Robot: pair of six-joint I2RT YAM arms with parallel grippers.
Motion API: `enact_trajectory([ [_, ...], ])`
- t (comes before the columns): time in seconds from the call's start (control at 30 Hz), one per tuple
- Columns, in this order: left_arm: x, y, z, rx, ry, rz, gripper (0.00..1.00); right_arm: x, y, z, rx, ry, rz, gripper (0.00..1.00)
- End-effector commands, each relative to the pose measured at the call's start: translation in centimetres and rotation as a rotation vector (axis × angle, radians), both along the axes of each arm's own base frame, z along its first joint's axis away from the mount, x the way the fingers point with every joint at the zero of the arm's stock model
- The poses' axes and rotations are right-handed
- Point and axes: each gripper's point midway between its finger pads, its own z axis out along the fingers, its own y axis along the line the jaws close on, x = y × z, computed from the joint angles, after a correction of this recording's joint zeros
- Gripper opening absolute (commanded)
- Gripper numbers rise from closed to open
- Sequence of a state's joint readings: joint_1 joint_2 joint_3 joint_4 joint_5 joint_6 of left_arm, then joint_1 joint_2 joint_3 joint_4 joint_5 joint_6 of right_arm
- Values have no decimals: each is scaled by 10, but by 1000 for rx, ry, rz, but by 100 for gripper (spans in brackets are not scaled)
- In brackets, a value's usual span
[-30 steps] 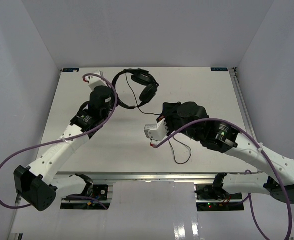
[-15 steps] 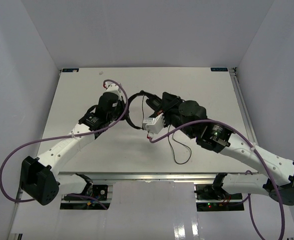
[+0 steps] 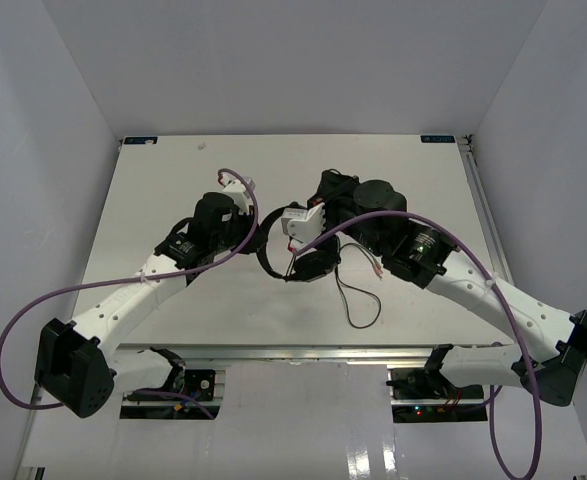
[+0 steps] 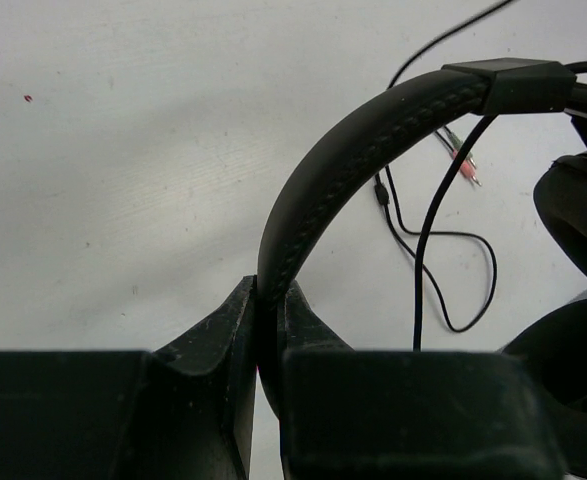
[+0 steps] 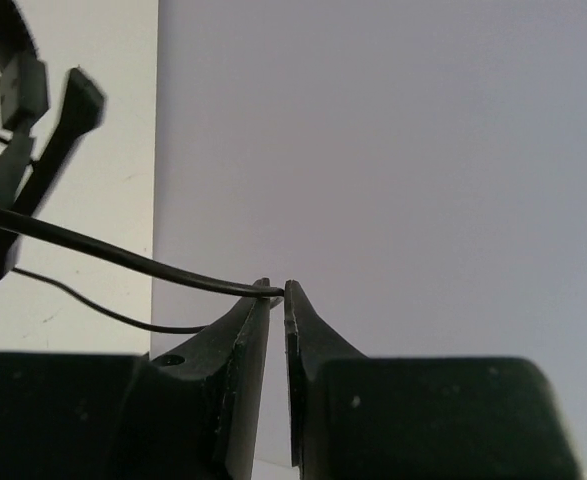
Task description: Wrap the headphones
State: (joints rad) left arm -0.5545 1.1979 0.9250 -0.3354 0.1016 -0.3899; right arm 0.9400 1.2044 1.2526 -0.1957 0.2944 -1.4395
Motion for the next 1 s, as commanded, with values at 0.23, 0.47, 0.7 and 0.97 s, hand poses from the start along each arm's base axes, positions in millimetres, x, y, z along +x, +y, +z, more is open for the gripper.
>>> enact_trajectory([
  [0.23, -23, -17, 30, -93, -66, -170, 0, 28, 13, 37, 224, 70, 27, 17],
  [0.47, -30, -18, 28, -87, -57, -207, 0, 37, 25, 27, 240, 128, 36, 17],
  [0.7, -38, -16, 31, -96, -56, -218, 0, 45, -3, 12, 301, 378, 88, 30],
  [0.97, -62, -12, 27, -132, -16, -249, 0, 9, -72, -45, 337, 879, 231, 82],
])
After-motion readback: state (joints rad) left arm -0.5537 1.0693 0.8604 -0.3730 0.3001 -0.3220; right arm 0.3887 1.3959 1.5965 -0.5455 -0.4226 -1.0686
